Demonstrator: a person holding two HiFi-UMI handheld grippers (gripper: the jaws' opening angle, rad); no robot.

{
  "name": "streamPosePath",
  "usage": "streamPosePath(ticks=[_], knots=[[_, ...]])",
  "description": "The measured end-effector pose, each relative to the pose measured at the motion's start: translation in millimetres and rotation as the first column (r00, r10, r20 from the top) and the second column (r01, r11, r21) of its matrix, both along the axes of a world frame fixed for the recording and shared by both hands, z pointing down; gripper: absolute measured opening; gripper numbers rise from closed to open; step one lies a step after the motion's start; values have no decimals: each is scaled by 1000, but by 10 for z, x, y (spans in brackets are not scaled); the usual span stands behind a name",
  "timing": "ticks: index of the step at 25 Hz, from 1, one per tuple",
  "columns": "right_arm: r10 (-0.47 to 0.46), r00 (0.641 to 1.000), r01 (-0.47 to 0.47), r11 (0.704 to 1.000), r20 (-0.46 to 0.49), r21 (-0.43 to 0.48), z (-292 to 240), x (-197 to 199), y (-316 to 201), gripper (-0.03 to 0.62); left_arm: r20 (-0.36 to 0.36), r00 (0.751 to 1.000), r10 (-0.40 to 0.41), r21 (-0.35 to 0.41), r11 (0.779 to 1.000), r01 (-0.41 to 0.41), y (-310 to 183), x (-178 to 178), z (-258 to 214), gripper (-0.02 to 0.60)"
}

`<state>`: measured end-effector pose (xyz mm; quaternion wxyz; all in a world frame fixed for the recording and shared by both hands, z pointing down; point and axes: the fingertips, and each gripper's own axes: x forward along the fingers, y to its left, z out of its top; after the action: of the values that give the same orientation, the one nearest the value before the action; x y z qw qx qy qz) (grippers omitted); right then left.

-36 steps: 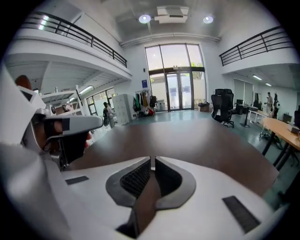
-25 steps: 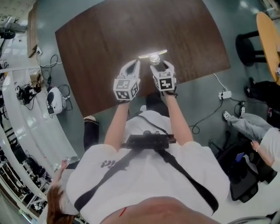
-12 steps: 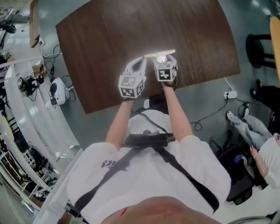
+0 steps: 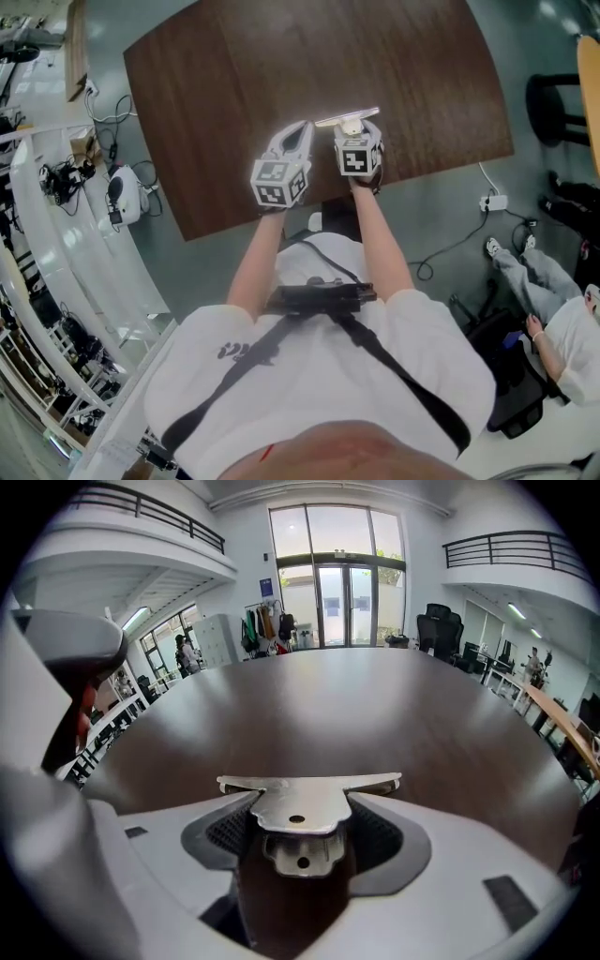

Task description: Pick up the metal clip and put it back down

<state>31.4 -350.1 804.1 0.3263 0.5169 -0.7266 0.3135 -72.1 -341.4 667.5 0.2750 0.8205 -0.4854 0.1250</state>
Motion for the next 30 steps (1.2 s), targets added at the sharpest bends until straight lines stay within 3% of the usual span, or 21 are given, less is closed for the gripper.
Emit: streamPosePath(ticks=[5,10,13,20,26,30], knots=[[26,1000,-26,998,7,49,-265,83,252,301,-7,1000,-5,30,1000,5,135,-48,-132,14],[33,999,-38,986,33,163,-803,76,449,301,-15,1000,-16,84,996,17,311,-118,-420,14],[41,997,-56,962,60,267,-1221,122,496,301,-23,1000,-3,155,988,6,384,-51,-672,14],[45,991,-104,845,124,525,-2623,227,729,301,-54,998,20,358,934,0,699,58,-1668,14],[33,985,-138,741,169,658,-3443,402,1100,301,-66,997,34,468,884,1,1065,183,-2287,14],[24,985,-142,688,173,712,-3826,400,1389,301,-67,996,55,506,862,-14,1329,183,-2581,14]])
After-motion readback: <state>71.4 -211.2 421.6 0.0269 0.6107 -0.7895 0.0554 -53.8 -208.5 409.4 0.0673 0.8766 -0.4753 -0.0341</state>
